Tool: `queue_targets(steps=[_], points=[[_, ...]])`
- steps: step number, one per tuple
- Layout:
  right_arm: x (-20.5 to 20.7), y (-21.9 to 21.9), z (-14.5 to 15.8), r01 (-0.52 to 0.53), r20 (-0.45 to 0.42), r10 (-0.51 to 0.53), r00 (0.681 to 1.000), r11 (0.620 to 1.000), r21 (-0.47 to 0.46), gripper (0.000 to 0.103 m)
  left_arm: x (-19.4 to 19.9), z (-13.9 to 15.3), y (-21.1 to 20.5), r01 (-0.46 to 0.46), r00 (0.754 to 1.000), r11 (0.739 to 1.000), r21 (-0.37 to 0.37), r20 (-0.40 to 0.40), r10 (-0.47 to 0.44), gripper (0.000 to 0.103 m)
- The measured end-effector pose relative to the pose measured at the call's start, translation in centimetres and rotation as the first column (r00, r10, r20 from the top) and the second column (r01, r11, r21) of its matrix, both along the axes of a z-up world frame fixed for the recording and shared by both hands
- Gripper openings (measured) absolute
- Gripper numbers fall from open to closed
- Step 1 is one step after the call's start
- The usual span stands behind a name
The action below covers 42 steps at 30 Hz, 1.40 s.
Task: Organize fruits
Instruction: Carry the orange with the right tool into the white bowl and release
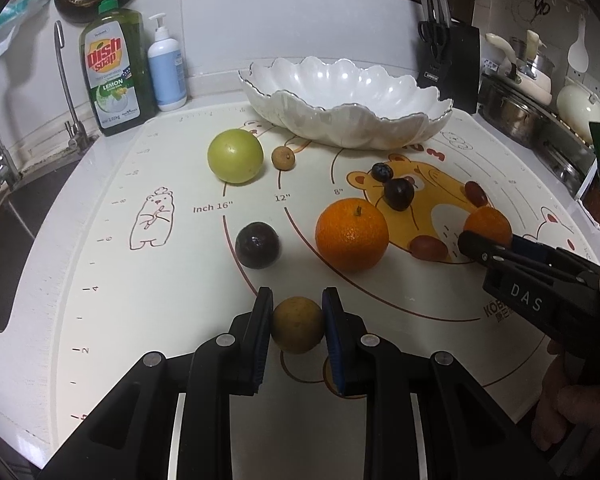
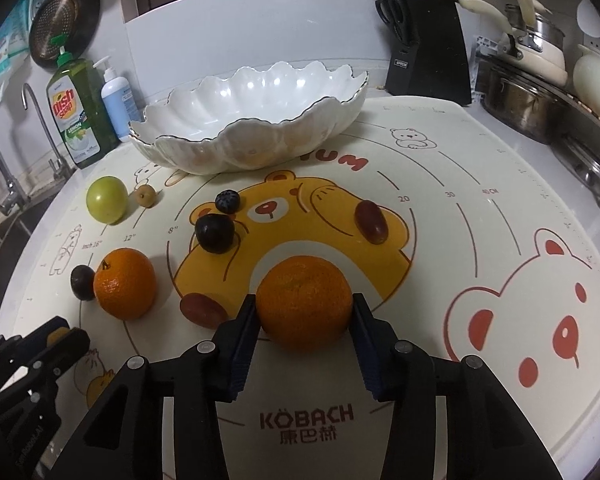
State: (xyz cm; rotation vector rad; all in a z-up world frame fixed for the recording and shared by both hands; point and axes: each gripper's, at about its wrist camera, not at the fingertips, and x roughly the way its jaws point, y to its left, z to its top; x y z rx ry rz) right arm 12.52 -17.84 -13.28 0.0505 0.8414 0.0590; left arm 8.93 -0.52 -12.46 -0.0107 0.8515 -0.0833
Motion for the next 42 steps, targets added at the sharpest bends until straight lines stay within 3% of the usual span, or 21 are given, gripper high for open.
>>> queue_targets(steps=[21,42], points=[[0.2,-0.3,4.2,0.001,0.022,-0.001,1.000,1.000,0.012,0.045,2.3,5.0,0.0,0.023,0.999,1.000,-0.008,0.033,-0.023,0.026],[5.9,-0.9,9.5,-0.023,0.075,0.023,0.997,1.000,-0.012,0.045,9.4,9.9,-0.7,0.041,0.997,0.999,0.006,0.062,-0.041,0.026]])
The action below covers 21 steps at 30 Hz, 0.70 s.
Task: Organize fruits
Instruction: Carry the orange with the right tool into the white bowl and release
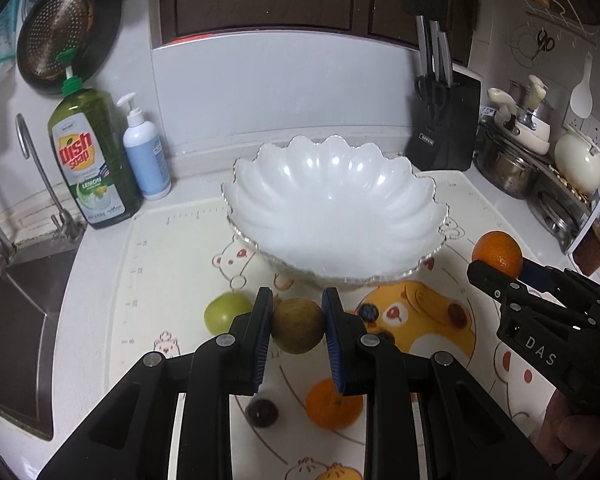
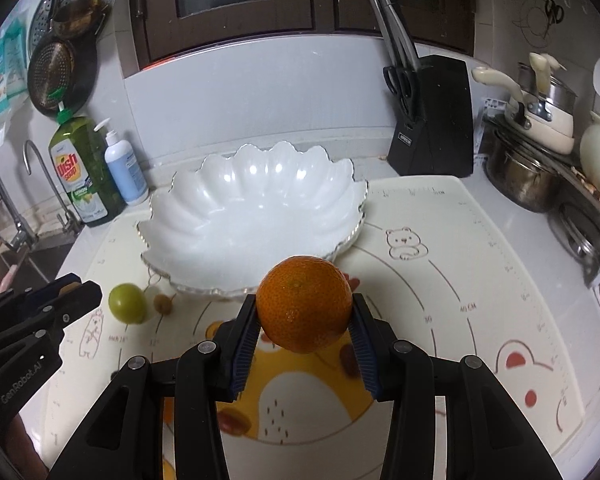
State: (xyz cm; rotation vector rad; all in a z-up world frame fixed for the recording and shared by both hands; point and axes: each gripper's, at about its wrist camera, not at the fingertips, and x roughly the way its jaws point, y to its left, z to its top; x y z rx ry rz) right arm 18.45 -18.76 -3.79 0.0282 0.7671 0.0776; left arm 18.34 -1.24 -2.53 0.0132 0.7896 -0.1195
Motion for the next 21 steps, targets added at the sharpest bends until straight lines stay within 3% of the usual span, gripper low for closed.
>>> queue_targets(steps=[21], points=[[7.2,0.3,0.4,0.000,-0.010,0.000,1.000,1.000,-0.030,0.045,8.6,0.3,0.3,0.009,1.000,0.999,0.039,-0.024,-0.008,0.026]])
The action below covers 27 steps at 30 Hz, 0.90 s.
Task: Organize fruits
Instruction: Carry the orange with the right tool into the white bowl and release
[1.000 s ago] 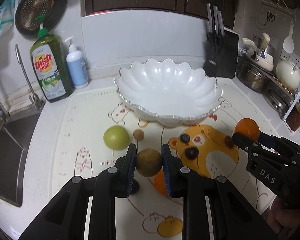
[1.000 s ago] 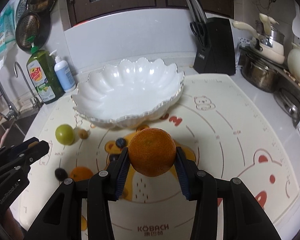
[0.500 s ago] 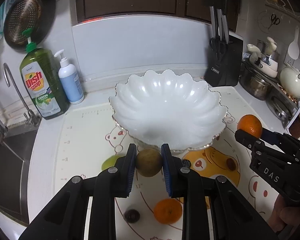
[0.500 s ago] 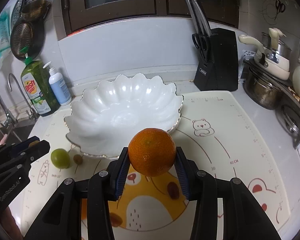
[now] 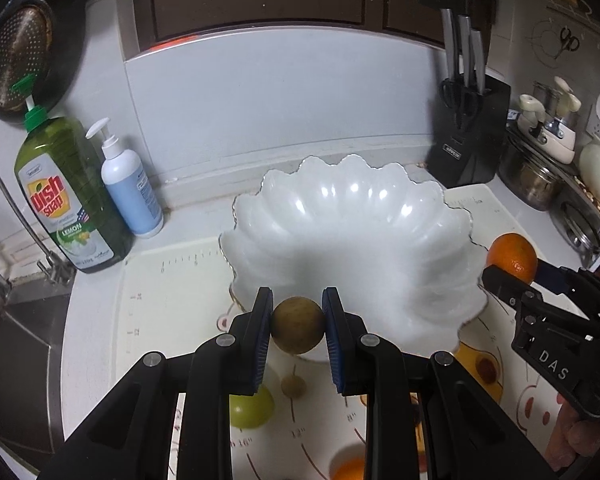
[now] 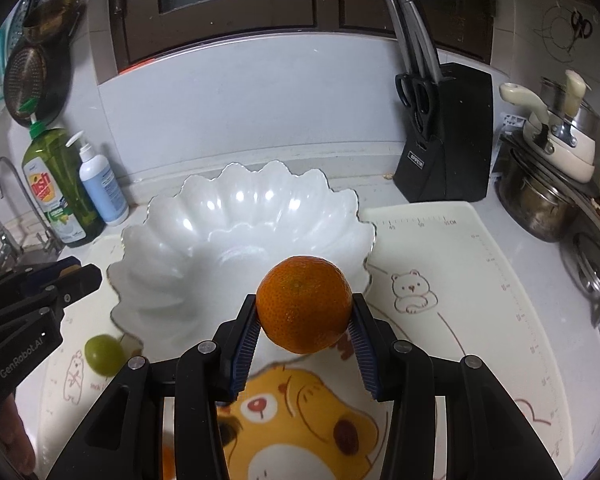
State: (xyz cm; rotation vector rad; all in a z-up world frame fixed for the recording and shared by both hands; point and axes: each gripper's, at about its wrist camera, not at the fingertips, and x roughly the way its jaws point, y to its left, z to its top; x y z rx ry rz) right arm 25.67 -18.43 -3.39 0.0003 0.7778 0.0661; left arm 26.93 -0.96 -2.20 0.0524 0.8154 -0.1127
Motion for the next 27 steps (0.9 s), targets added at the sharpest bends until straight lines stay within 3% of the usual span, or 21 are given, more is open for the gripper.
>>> queue_targets(steps=[21,27], points=[[6.4,-0.1,-2.5,-0.019,-0.087,0.022,0.996,0.999,0.038,0.045,6.1,-3.1,-0.3,0.013,0.997,1.000,-0.003,-0.082,-0.013,0.027],[6.5,-0.1,-3.3,-0.008,-0.112,0.011,0.994,1.000,0.028,0.047,6.0,-3.6,-0.3,0.012,0.995,1.000,0.006,-0.099,-0.012,0.047]])
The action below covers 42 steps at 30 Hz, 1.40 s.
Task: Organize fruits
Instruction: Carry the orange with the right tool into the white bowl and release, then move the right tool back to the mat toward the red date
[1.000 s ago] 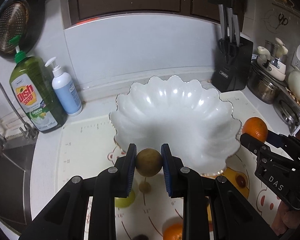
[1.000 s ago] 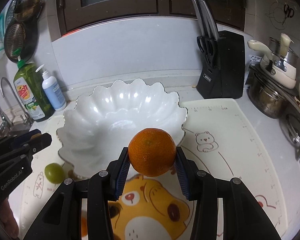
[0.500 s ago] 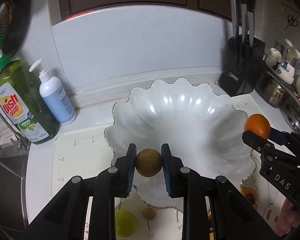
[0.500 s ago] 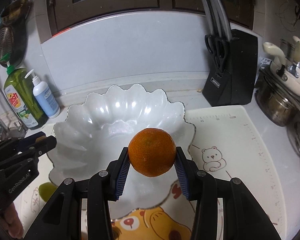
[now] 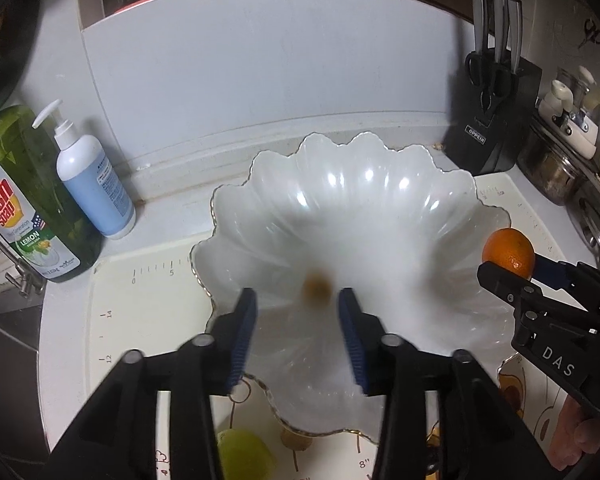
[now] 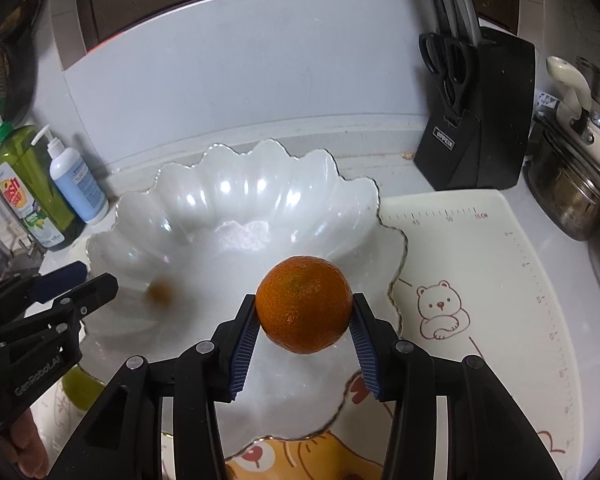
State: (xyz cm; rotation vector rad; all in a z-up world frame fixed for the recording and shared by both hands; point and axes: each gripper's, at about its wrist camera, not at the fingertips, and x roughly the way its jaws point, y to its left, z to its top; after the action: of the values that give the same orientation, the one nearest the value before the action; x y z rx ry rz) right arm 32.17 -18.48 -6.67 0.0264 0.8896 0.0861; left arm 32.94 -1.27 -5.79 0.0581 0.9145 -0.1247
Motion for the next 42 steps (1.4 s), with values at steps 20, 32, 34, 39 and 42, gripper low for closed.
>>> queue_targets(steps=[20,32,34,39,42], points=[[-4.1,0.1,2.8,0.064,0.083,-0.059,0.995,0.996,-0.061,0.082,-4.2,2.4,0.9,-0.050,0.997,0.998,0.038,0.060,0.047,0.081],[-7.5,0.6,3.1,0.068,0.098,-0.061,0.993,0.995,-0.072,0.082,-8.6,2.8,1.6,-0.070,0.994,0.996,0.058,0.091,0.064,0.084],[-8.0,0.7,3.1,0.072,0.103,-0.064,0.993,0.995,-0.075,0.082,-9.4,2.7,1.7,-0.067,0.994,0.996,0.050,0.091,0.063,0.083],[-9.3,0.9,3.3,0.076,0.117,-0.066,0.991,0.994,-0.082,0.082,-10.9,2.5,2.1,-0.067,0.993,0.996,0.053,0.098,0.062,0.084],[-10.2,1.1,3.3,0.070,0.123,-0.060,0.991,0.994,-0.078,0.082,-11.7,2.4,2.3,-0.070,0.992,0.996,0.056,0.105,0.064,0.084]])
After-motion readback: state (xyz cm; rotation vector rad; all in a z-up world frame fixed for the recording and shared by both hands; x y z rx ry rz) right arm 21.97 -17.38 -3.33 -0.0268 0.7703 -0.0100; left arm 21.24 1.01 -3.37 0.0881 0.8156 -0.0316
